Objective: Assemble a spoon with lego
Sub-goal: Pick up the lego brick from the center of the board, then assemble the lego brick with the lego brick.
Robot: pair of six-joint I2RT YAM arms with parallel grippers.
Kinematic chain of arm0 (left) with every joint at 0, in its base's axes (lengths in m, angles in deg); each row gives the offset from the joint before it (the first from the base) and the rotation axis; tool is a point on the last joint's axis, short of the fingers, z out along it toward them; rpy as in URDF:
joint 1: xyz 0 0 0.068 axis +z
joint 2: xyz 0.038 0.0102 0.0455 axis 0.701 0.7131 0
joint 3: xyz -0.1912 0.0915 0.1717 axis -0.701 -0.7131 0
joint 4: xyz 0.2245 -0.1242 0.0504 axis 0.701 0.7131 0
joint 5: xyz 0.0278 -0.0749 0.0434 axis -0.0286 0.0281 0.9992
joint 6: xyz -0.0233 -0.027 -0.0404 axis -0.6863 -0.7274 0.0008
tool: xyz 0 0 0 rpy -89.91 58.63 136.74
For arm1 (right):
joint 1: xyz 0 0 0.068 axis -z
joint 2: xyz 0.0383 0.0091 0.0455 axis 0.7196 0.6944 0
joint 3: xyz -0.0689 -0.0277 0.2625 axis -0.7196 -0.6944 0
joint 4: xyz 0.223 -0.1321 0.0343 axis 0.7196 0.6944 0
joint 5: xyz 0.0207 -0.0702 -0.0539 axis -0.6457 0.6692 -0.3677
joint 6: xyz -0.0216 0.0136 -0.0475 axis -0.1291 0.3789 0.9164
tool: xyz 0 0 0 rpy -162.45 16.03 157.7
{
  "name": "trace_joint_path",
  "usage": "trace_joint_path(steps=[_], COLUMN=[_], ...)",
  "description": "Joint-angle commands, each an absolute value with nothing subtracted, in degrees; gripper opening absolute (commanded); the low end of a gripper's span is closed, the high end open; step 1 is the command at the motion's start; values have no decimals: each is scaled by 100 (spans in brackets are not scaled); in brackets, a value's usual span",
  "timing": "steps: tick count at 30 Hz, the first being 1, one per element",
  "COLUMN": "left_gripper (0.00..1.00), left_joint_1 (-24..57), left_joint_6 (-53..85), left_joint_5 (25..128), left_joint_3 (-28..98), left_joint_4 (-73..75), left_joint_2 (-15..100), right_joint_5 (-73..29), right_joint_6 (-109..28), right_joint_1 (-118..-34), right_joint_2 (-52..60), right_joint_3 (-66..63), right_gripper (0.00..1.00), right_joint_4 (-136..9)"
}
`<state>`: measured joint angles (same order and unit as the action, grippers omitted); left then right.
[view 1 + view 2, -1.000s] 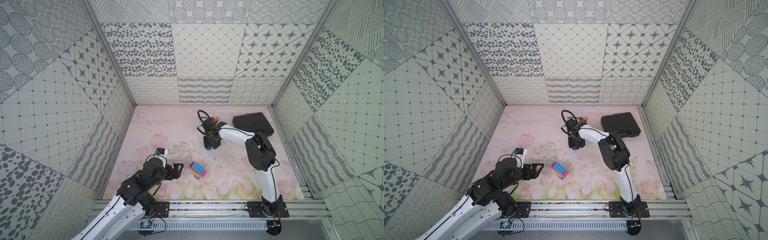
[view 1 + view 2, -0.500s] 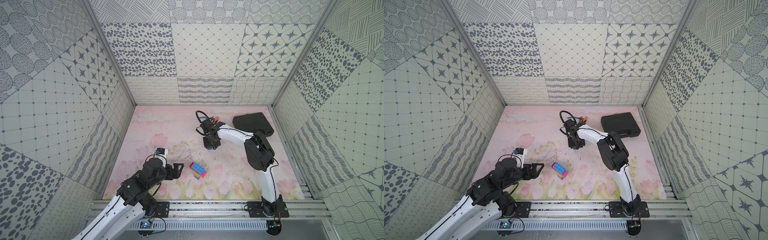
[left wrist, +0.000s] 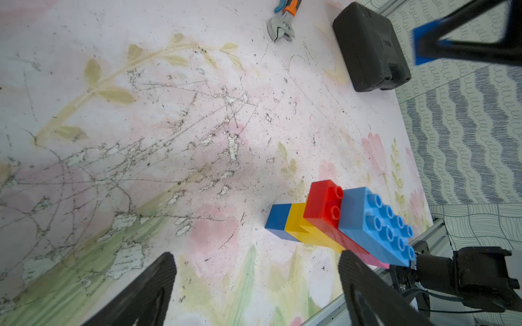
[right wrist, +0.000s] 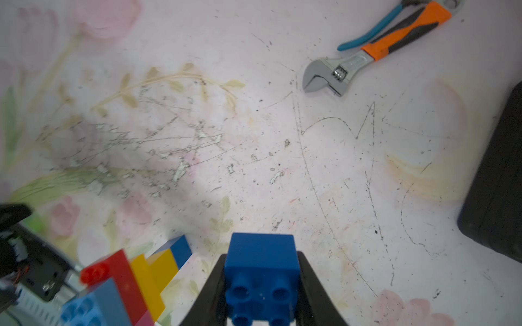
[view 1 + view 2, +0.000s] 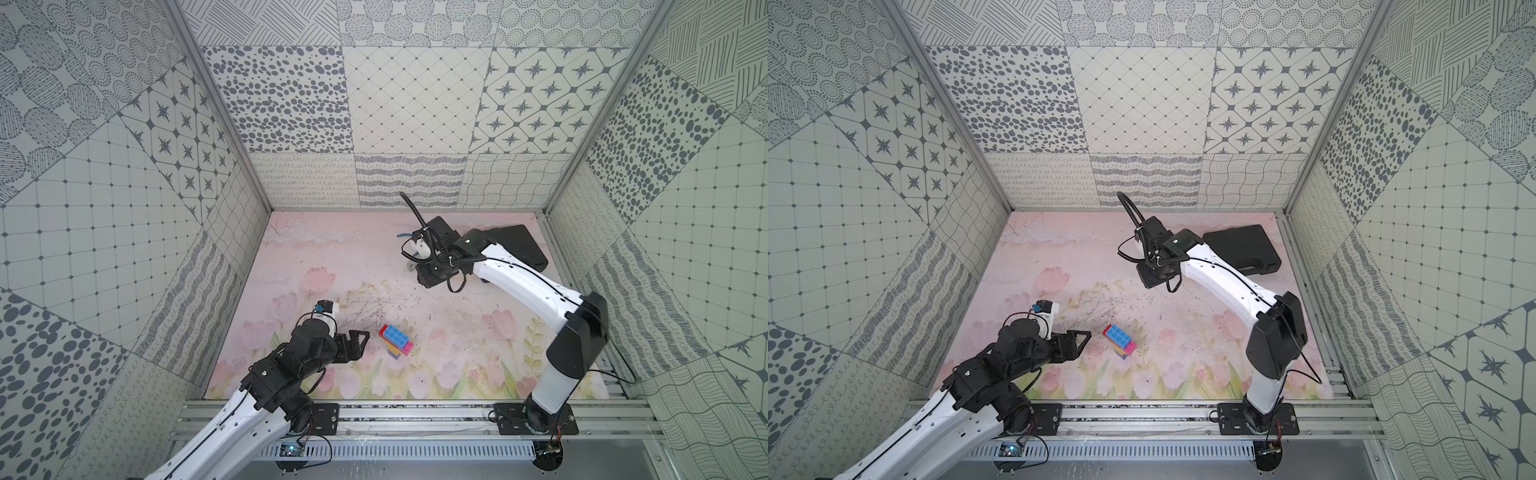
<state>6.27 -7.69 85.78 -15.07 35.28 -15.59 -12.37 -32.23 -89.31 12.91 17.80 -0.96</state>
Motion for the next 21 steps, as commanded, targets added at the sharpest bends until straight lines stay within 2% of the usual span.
trace_joint_path(steps=[1,5,10,21], left_gripper=[90,88,85,83], left_joint_1=[644,639,643,641], left_joint_6=[-1219,-1366,-1468,-1389], left_joint_5=[8359,8506,8574,8606], left_joint_3=[-1761,-1821,-1932,-1900], left_joint_4=[3070,3315,3616,3925], left_joint_2=[-1621,-1769,-2184,-2373], right_joint_5=[-1904,-2166,-1944,-1526], right_joint_6=[-2404,-2149,-2045,-2463], right_joint_1=[-9301,-9845,-10269,-10607], right_joint_2=[1152,1365,1860,2726], right_joint_3=[1889,2190,2681,3710], right_gripper=[29,29,29,27], right_joint_4=[689,1154,1539,2091])
